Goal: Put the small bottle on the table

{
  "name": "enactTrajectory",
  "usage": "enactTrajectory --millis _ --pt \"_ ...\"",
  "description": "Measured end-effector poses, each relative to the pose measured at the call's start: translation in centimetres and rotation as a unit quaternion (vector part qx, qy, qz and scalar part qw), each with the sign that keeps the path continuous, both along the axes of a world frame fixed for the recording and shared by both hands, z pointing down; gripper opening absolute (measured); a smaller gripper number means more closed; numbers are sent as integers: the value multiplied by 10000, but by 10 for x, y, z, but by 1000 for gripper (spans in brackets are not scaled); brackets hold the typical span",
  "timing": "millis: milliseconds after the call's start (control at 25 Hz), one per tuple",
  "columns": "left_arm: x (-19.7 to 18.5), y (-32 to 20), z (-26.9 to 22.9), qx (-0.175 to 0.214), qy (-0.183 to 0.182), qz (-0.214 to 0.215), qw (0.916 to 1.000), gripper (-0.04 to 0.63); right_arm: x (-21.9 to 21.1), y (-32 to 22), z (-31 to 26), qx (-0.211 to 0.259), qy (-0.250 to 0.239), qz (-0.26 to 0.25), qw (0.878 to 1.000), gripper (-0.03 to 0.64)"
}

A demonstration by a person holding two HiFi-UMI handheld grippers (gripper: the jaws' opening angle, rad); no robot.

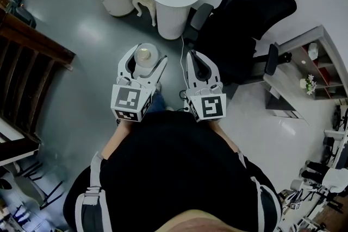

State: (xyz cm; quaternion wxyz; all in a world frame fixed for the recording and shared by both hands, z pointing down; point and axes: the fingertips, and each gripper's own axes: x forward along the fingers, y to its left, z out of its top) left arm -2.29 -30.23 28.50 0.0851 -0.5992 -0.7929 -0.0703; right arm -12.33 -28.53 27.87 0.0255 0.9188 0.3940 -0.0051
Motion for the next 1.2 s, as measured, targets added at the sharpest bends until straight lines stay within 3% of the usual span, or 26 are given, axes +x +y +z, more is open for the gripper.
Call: enactTrajectory --millis 520,1200 --pt "46 93 18 45 2 285 9996 334 46 90 13 -46 9 229 9997 21" --pt "99 225 30 55 -73 1048 9945 334 99 212 23 2 -143 948 9954 21"
